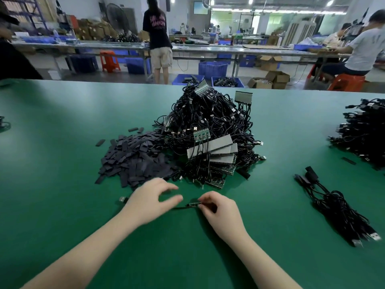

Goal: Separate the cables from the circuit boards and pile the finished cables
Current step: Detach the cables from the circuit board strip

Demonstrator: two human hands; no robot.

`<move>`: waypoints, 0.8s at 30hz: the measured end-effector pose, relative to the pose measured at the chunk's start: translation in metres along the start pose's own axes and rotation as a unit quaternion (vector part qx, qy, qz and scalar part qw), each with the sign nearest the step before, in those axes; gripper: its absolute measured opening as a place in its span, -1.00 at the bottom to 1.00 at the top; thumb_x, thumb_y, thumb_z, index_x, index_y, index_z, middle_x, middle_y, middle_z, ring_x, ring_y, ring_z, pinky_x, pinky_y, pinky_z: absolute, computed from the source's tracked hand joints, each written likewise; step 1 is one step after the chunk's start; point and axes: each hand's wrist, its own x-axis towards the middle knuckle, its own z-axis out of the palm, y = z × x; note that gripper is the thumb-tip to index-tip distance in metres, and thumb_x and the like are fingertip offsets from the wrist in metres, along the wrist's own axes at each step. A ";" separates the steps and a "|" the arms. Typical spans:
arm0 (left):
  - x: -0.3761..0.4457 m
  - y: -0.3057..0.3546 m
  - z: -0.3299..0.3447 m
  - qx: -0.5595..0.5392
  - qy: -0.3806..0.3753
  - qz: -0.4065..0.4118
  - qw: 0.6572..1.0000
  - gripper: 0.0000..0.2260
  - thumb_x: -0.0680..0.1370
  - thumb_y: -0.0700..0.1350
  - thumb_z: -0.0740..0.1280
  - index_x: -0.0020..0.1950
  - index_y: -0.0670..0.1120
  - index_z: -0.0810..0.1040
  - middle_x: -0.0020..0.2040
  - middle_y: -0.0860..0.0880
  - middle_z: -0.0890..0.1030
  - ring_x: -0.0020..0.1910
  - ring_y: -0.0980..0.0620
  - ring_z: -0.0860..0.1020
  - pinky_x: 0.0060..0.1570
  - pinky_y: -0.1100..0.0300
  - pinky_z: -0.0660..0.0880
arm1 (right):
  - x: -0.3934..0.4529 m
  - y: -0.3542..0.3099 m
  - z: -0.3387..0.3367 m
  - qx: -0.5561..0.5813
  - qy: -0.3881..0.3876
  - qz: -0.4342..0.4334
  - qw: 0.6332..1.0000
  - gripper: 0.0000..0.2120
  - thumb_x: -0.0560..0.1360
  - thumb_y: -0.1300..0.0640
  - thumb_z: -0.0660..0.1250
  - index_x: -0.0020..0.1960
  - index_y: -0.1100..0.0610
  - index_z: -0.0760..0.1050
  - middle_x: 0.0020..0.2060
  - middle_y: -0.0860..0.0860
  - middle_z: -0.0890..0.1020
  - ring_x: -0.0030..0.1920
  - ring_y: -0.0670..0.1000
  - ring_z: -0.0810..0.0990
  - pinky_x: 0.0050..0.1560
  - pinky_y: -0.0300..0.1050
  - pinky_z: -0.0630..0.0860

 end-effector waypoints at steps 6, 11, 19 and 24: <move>0.044 -0.031 -0.016 0.157 0.113 -0.159 0.968 -0.61 0.59 0.07 0.28 0.38 -0.05 0.45 0.22 -0.08 0.51 0.18 -0.12 0.49 0.01 0.03 0.52 | 0.002 0.002 -0.001 -0.023 -0.011 0.008 1.000 -0.84 0.51 0.06 0.44 -0.11 -0.19 0.53 -0.19 -0.25 0.61 -0.03 -0.24 0.48 -0.12 -0.47 0.35; 0.059 -0.034 -0.012 0.207 0.091 -0.147 0.963 -0.66 0.59 0.11 0.28 0.29 -0.01 0.54 0.09 -0.03 0.61 0.01 -0.07 0.59 -0.17 0.08 0.58 | 0.002 0.002 -0.001 -0.024 -0.010 0.011 1.000 -0.80 0.51 0.04 0.44 -0.14 -0.24 0.49 -0.21 -0.29 0.59 -0.03 -0.23 0.49 -0.13 -0.46 0.34; 0.073 -0.030 -0.016 0.184 0.090 -0.178 0.962 -0.77 0.61 -0.07 0.30 0.25 0.04 0.59 0.09 -0.02 0.65 0.04 -0.09 0.60 -0.14 0.06 0.59 | 0.003 0.004 0.000 -0.021 -0.004 0.012 1.000 -0.89 0.51 0.05 0.44 -0.10 -0.16 0.56 -0.23 -0.28 0.59 -0.04 -0.19 0.49 -0.15 -0.46 0.33; 0.069 -0.036 -0.018 0.110 0.098 -0.190 0.971 -0.74 0.58 -0.07 0.36 0.27 0.01 0.59 0.16 0.00 0.64 0.08 -0.05 0.60 -0.10 0.02 0.60 | 0.003 0.005 0.000 -0.010 -0.001 0.015 1.000 -0.89 0.51 0.04 0.44 -0.11 -0.16 0.56 -0.21 -0.25 0.61 -0.04 -0.20 0.50 -0.12 -0.38 0.39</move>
